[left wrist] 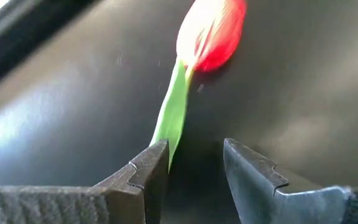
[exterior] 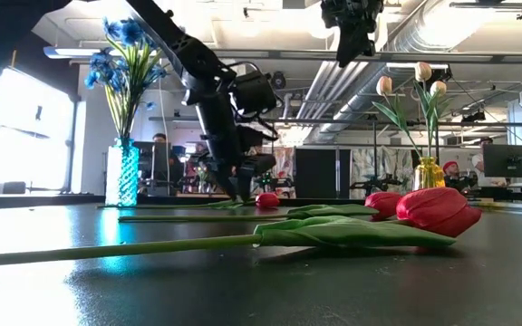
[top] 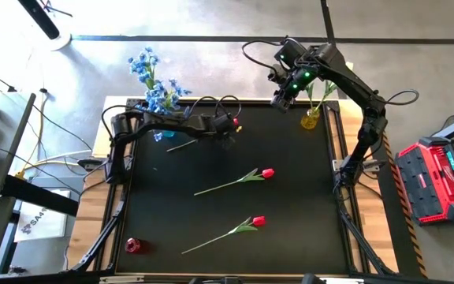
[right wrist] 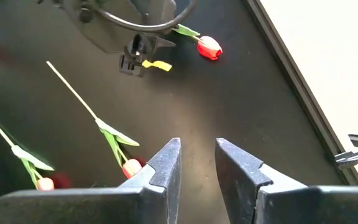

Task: Sort flowers into vase by color
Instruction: Put the top red flower into the red vase

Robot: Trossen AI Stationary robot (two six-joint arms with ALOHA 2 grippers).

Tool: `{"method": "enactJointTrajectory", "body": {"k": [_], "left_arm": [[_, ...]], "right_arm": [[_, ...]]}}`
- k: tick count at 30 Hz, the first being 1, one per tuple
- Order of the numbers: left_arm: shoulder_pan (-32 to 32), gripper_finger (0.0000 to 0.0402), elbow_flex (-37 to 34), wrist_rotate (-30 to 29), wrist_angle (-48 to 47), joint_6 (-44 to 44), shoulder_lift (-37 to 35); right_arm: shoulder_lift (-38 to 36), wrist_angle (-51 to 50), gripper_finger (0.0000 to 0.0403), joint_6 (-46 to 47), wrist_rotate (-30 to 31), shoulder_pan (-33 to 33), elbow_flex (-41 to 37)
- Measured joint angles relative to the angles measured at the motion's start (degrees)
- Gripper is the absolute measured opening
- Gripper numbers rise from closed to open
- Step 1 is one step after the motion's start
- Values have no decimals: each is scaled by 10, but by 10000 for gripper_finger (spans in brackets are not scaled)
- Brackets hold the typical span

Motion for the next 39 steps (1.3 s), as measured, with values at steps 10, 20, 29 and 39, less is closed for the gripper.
{"method": "enactJointTrajectory", "body": {"k": [10,20,29,39], "left_arm": [[2,140,0,-22,-2,-23,11],[-28,140,0,-102,-2,-13,11],[-17,140,0,-98,-2,-28,11],[1,130,0,-51,-2,-39,11]], "right_arm": [[0,-1,87,-9,-3,0,0],[0,-1,87,-18,-3,0,0],[0,-2,87,-22,-3,0,0],[0,-14,87,-26,-3,0,0]]}}
